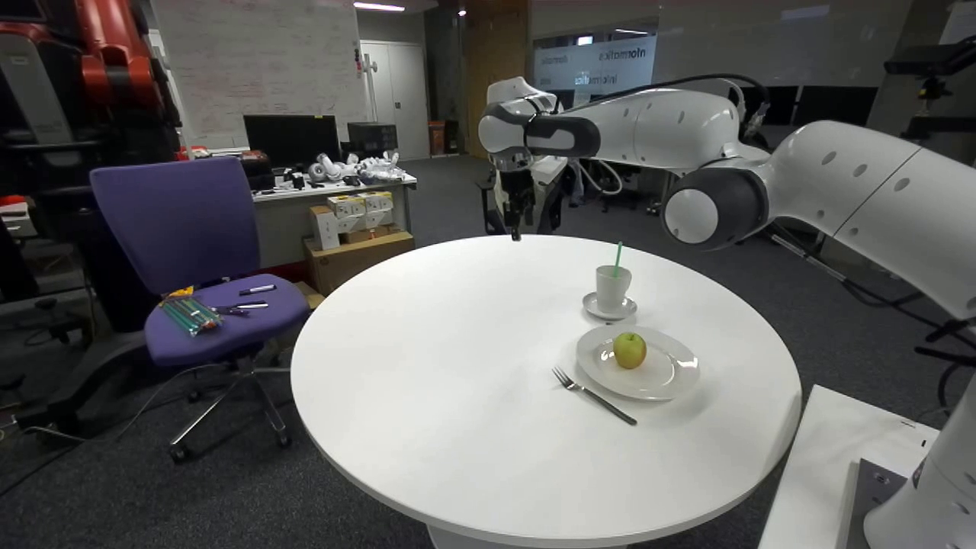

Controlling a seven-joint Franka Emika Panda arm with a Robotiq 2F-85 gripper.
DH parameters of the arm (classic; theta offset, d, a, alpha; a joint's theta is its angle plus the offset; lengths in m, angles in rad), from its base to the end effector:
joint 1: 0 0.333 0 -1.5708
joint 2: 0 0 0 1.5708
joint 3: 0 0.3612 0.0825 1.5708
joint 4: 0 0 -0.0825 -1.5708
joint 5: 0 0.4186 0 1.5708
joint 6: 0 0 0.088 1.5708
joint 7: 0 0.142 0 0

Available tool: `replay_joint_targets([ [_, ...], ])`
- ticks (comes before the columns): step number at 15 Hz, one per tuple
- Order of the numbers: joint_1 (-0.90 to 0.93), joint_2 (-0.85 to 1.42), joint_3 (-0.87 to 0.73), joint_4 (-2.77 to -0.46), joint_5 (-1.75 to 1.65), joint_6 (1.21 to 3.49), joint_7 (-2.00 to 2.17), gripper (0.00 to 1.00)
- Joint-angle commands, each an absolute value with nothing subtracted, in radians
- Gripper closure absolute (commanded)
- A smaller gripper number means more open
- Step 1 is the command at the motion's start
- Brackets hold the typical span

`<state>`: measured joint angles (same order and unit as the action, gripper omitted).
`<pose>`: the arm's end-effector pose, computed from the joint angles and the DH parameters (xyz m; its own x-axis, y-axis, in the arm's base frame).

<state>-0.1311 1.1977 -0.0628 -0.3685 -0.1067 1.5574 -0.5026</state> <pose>0.8587 -0.1488 0.3318 0.9388 0.3334 -0.0862 0.3427 -0.9289 0.1403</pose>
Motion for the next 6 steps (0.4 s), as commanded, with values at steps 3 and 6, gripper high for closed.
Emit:
replay_joint_targets([
  [3,-0.143,1.183,-0.051,-0.391,-0.102,1.599,-0.534,0.00],
  [6,-0.134,1.184,-0.058,-0.395,-0.110,1.586,-0.522,0.00],
])
